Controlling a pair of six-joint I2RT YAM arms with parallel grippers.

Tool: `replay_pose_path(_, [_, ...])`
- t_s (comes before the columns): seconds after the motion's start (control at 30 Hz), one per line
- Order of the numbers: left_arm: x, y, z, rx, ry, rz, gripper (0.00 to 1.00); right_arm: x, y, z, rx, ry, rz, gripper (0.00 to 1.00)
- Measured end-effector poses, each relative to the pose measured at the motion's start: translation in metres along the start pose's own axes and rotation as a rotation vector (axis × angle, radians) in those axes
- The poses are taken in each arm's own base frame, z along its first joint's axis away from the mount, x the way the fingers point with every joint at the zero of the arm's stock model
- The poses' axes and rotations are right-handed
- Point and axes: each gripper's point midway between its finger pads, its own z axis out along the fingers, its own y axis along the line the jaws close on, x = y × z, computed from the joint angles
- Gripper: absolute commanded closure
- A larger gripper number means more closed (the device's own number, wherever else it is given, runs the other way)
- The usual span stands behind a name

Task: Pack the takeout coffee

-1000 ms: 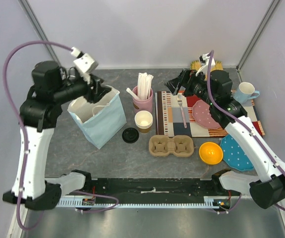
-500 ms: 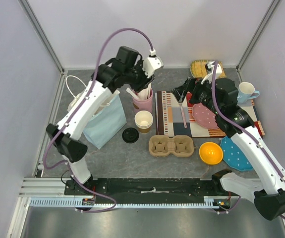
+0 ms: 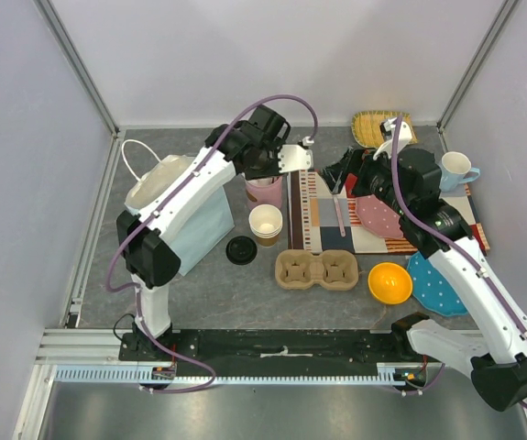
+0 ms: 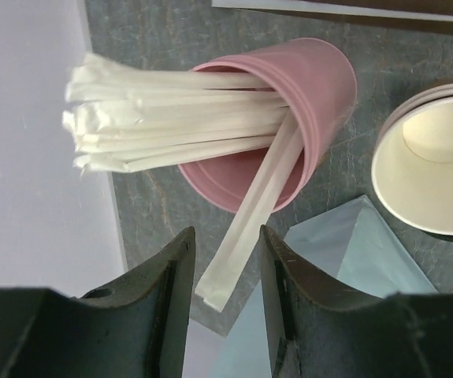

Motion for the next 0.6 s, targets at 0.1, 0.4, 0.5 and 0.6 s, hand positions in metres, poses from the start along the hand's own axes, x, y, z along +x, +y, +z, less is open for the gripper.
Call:
replay_pose_path(0.1, [0.002,-0.011,0.01,0.041,0.034,0.045,0.55,0.001,0.0,0.0,0.001,0.002,-0.002,0.02])
replay_pose_path(0.4, [0.026,-0.029,0.031,0.125,0.16,0.113,0.58,0.0,0.0,-0.002,0.001,0.002,-0.003,0.02])
replay_pose_path(0.5, [0.029,-0.027,0.032,0.118,0.18,0.134,0.59,0.0,0.0,-0.002,0.001,0.001,-0.004,0.02])
replay_pose_path(0.6, [0.033,-0.025,0.033,0.111,0.203,0.16,0.58,-0.001,0.0,-0.003,0.0,-0.002,-0.005,0.02])
